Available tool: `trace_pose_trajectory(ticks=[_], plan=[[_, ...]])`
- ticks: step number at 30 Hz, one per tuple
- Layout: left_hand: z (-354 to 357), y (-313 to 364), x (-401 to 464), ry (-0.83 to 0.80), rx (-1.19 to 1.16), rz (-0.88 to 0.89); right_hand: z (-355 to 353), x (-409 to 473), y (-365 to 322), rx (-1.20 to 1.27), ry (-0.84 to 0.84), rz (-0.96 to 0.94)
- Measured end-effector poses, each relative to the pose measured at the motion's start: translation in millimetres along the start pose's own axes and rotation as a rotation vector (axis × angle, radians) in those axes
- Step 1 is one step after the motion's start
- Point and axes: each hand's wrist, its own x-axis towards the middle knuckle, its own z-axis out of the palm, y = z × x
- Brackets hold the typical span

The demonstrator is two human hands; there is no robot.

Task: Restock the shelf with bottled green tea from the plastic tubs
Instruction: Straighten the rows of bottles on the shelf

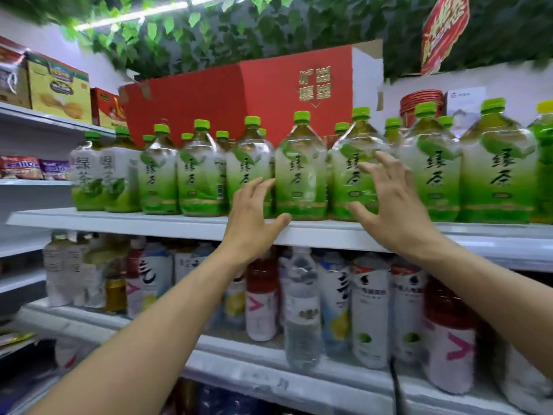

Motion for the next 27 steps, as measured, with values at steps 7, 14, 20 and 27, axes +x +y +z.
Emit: trace_pose_trajectory(ticks=[7, 14, 20, 27], plan=[[-69, -118, 11, 0.003, 0.022, -0.017, 77, 16, -99, 0.041, -0.063, 0.088], [-111, -200, 39, 0.166, -0.099, -0.262, 116, 42, -166, 0.041, -0.072, 0.103], [-130, -250, 61, 0.000, -0.270, -0.423, 126, 63, -201, -0.129, 0.001, -0.041], [-120, -265, 60, -0.056, -0.240, -0.336, 166, 77, -228, 0.029, -0.099, -0.007]])
